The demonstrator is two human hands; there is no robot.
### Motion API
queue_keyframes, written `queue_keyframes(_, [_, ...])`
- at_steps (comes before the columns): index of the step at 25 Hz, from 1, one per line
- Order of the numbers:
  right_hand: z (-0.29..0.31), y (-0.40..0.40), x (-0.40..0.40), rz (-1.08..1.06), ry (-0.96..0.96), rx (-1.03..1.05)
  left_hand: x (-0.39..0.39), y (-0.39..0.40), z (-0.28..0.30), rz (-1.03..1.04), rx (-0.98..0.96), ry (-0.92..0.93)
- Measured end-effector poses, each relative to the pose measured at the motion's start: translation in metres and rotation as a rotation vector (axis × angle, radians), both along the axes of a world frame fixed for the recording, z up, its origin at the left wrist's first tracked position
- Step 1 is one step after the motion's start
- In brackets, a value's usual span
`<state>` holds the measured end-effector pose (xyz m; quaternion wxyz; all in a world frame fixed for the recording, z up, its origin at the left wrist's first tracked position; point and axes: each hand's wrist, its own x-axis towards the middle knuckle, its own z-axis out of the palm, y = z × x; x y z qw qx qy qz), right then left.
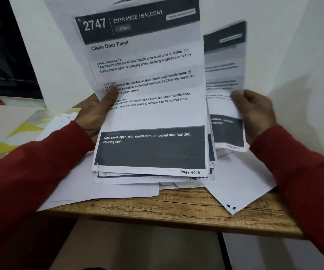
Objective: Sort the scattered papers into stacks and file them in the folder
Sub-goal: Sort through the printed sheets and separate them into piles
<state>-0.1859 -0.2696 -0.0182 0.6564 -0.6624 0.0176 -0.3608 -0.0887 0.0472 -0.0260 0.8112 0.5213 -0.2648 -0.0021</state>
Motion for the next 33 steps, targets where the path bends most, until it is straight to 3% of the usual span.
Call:
queue_keyframes(5, [-0.005,0.041,0.001,0.342,0.053,0.079,0.012,0.005,-0.007,0.061,0.065,0.063])
queue_keyframes(14, [-0.01,0.053,-0.005,0.485,0.114,0.1,0.01,-0.001,-0.014,-0.004,0.147,0.085])
queue_keyframes(27, [-0.002,0.057,-0.013,0.341,0.153,0.039,0.006,-0.002,-0.011,0.097,0.13,-0.014])
queue_keyframes(33, [-0.001,0.061,-0.016,0.232,0.052,-0.065,-0.001,-0.003,-0.008,0.168,0.145,-0.038])
